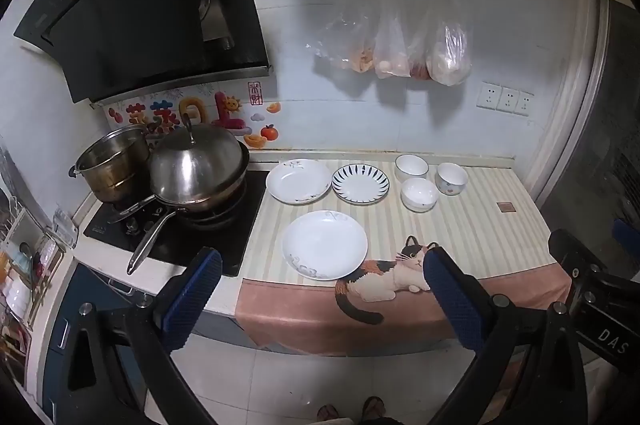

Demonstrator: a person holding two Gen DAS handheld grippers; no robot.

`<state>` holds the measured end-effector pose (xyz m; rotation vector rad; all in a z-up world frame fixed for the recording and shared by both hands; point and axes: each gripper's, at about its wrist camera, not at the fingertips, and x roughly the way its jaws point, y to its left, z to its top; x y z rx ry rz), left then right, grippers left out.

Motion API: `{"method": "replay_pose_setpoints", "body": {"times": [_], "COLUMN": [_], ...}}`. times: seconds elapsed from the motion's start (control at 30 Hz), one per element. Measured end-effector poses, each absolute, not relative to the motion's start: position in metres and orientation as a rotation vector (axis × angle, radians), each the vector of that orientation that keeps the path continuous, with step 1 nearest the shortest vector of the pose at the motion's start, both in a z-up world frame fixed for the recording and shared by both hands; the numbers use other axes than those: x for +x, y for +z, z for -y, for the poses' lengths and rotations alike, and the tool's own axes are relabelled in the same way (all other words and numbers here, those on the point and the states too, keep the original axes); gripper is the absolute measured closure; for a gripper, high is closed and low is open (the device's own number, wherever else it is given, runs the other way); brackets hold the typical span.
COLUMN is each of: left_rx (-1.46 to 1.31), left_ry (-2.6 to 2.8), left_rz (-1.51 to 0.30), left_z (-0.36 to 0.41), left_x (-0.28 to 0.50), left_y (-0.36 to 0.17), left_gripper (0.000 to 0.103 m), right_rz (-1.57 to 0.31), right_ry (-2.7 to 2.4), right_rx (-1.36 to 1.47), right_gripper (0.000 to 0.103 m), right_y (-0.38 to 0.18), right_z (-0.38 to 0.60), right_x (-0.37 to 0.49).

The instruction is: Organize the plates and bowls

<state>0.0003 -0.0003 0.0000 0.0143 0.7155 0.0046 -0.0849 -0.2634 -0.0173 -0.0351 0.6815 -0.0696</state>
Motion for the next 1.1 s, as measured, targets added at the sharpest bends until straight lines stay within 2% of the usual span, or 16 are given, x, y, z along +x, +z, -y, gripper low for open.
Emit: {"method": "replay_pose_setpoints", "body": {"times": [1.1], "left_rx": [0.015], "left_ry": [0.010], "left_rz": [-0.701], "left_z": [0.004], "left_x": [-0.004], "left_y": [0.009], "left_gripper": [0.000], "right_rz": [-0.681], "right_ry": [-0.071], "right_rx": [-0.015], "right_gripper": [0.000], "right_y": [-0.013], "right_z": [0.262], "right_x": [-0.082]}}
